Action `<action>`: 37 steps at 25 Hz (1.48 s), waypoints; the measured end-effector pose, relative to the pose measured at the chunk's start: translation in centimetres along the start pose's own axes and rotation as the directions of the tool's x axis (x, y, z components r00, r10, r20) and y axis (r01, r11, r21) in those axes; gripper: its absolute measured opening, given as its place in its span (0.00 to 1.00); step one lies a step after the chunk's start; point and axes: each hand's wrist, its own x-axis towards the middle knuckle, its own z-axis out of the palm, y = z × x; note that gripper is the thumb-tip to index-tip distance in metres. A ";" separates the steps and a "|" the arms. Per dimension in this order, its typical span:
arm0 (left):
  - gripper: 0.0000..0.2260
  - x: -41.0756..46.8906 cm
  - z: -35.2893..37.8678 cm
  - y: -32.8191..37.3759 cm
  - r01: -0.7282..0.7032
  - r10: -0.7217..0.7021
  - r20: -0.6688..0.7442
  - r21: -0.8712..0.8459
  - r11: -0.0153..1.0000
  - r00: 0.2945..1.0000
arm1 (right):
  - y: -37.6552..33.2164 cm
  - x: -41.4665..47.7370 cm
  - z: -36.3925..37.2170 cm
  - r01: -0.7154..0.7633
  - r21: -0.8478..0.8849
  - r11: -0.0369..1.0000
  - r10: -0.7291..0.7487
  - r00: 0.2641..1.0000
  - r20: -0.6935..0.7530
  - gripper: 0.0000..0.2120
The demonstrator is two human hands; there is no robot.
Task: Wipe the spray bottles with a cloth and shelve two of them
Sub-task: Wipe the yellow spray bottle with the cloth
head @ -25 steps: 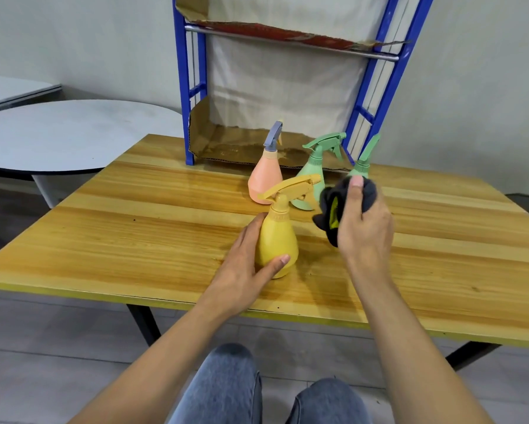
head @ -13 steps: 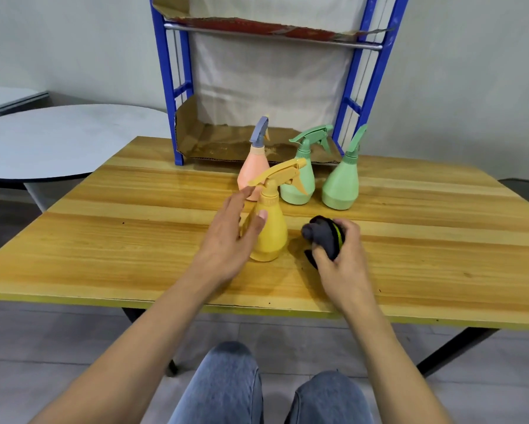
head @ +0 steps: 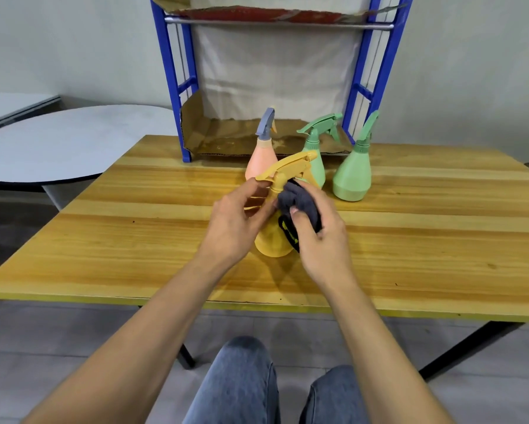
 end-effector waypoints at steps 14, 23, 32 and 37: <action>0.14 -0.1 -0.1 -0.9 0.001 0.001 -0.037 0.054 0.999 0.999 | 0.9 -0.2 1.6 -0.014 -0.106 0.994 0.007 0.998 -0.066 0.18; 0.12 -0.4 0.2 -0.5 0.001 0.000 -0.045 0.028 1.000 0.999 | -0.4 0.4 1.8 -0.016 -0.136 0.991 0.002 0.995 -0.099 0.19; 0.16 -0.6 1.0 -0.4 0.036 -0.018 -0.128 0.138 0.990 0.992 | 1.8 -1.2 0.9 -0.111 -0.187 0.976 0.094 0.991 -0.097 0.17; 0.13 -0.7 1.9 -0.2 0.075 -0.055 -0.157 0.126 0.989 0.986 | 2.6 -2.1 1.2 -0.110 -0.118 0.987 0.097 0.989 -0.110 0.19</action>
